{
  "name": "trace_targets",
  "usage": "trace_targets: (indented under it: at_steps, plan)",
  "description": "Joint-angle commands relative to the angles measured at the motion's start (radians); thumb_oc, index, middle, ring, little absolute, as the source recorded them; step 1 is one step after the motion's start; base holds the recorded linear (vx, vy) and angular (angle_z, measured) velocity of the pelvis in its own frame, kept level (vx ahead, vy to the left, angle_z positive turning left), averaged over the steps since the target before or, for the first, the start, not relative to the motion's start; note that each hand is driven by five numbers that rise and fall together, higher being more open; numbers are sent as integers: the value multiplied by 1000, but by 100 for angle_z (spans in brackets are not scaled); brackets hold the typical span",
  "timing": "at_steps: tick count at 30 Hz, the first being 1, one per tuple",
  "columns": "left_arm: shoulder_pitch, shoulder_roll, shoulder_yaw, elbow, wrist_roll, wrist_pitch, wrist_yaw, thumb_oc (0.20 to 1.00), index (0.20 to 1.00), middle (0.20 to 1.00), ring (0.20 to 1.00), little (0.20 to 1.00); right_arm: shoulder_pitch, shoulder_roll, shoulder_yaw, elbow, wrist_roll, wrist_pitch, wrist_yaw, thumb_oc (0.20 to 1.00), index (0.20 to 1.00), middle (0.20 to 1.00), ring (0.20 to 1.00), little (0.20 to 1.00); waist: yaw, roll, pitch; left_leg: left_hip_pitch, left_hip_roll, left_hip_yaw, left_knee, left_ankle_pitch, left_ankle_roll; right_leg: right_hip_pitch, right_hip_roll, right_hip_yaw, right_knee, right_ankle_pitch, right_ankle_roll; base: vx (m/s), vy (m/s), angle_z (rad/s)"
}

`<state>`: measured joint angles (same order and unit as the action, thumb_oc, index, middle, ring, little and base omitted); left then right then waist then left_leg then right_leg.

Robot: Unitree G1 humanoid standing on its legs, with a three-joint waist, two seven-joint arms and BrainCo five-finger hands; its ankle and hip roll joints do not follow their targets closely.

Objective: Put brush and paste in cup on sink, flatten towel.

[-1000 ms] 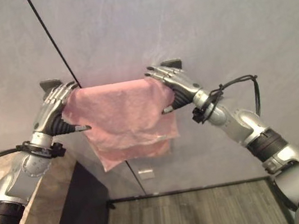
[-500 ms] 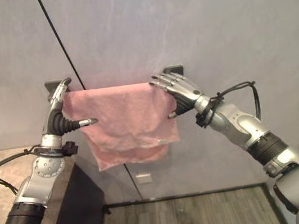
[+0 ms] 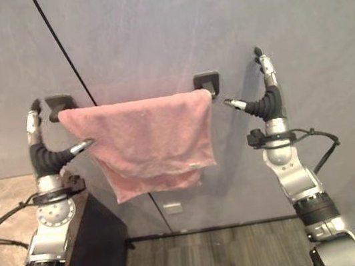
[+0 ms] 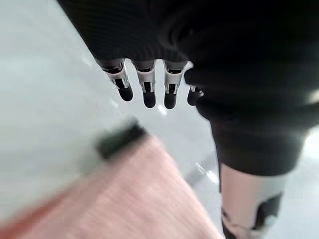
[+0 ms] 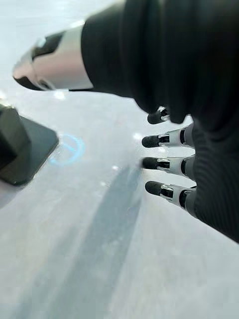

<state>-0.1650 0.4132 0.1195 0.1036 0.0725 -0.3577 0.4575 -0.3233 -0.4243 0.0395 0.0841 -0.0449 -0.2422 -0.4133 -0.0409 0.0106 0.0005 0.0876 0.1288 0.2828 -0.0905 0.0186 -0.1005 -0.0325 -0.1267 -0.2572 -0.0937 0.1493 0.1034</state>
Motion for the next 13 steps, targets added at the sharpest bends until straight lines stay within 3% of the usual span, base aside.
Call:
trace_targets:
  at_steps: [1,7,8,10,13]
  plan:
    - [41,26,29,22,-69,-22,10,1000,1000,1000,1000,1000,63,22,-74,9,67,-56,17,1000,1000,1000,1000,1000,-4,-27,-3,11,-24,-26,3,-7,13,101,-88,-19,6,-73,82,-21,1,3]
    - [205,-69,40,139,-177,12,-80,1000,1000,1000,1000,1000,287,47,-103,141,58,-24,64,1000,1000,1000,1000,1000,-11,-26,12,7,-25,-36,3,-1,15,106,-88,-31,6,-71,79,-14,-1,2]
    - [234,-112,-1,254,-285,32,-146,1000,1000,1000,1000,1000,333,66,-84,289,60,0,70,1000,1000,1000,1000,1000,-14,-25,25,6,-24,-37,3,0,14,109,-87,-36,8,-71,79,-25,2,3]
    - [235,-121,-13,311,-310,41,-163,1000,1000,1000,1000,1000,334,68,-64,351,65,11,77,1000,1000,1000,1000,1000,-15,-25,30,4,-23,-38,3,3,14,107,-88,-37,9,-70,79,-31,3,4]
    - [228,-168,-60,510,-418,94,-235,1000,1000,1000,1000,1000,326,77,16,607,76,66,137,1000,1000,1000,1000,1000,-19,-26,41,-6,-23,-42,3,12,13,102,-86,-37,10,-67,75,-39,0,6]
